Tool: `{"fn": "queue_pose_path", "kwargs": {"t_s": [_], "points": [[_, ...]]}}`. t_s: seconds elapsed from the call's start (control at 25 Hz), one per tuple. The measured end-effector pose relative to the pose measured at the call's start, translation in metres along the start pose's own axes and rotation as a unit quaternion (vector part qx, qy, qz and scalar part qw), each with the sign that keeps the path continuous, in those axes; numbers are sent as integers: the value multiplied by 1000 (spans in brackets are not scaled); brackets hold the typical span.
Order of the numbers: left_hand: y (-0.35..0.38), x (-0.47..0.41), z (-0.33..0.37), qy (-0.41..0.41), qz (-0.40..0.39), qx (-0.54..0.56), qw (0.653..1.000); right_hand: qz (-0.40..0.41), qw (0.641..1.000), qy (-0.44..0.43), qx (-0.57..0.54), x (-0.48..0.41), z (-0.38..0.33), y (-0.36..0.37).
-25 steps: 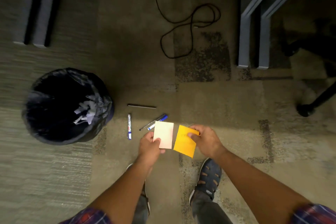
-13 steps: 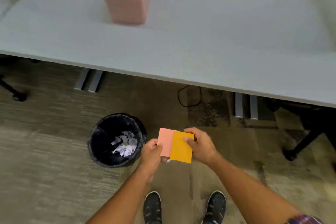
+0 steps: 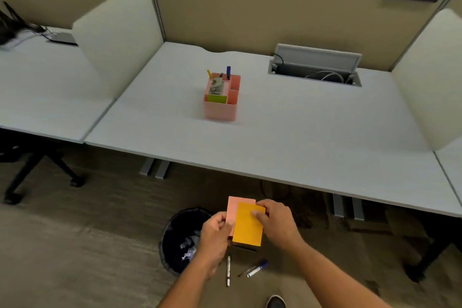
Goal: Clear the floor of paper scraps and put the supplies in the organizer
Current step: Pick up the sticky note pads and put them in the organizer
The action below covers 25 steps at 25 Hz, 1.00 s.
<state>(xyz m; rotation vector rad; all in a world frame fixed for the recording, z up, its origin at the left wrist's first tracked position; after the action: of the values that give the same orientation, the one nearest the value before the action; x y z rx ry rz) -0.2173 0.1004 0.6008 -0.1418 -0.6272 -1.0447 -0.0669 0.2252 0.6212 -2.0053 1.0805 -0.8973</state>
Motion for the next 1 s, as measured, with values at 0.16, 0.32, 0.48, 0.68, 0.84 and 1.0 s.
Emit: {"fn": "queue_pose_path", "kwargs": {"t_s": [0.16, 0.32, 0.48, 0.68, 0.84, 1.0], "points": [[10, -2, 39, 2, -9, -25, 1000, 11, 1000, 3, 0, -21, -17, -21], [28, -6, 76, 8, 7, -35, 999, 9, 999, -4, -31, -48, -26, -45], [38, -22, 104, 10, 37, -54, 998, -5, 998, -8, -61, -82, -31, -57], [42, -47, 139, 7, 57, -100, 993, 18, 995, 4, -95, -124, -49, -72], [27, -76, 173, 17, 50, -158, 986, 19, 989, 17, -143, -157, -77, -81], [1, -119, 205, 29, 23, -218, 975, -19, 993, -12, -112, -194, -114, -90]]}}
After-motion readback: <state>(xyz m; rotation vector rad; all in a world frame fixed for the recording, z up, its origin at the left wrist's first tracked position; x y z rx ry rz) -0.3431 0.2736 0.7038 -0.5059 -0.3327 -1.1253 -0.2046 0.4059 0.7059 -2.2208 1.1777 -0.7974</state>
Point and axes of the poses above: each hand's wrist, its own x-axis away from the middle knuckle, its own y-axis out of the palm, z = x × y, the point moved 6 cm from there along -x, towards the middle knuckle, and after that the axes turned 9 degrees about x, right-handed, at the moved point
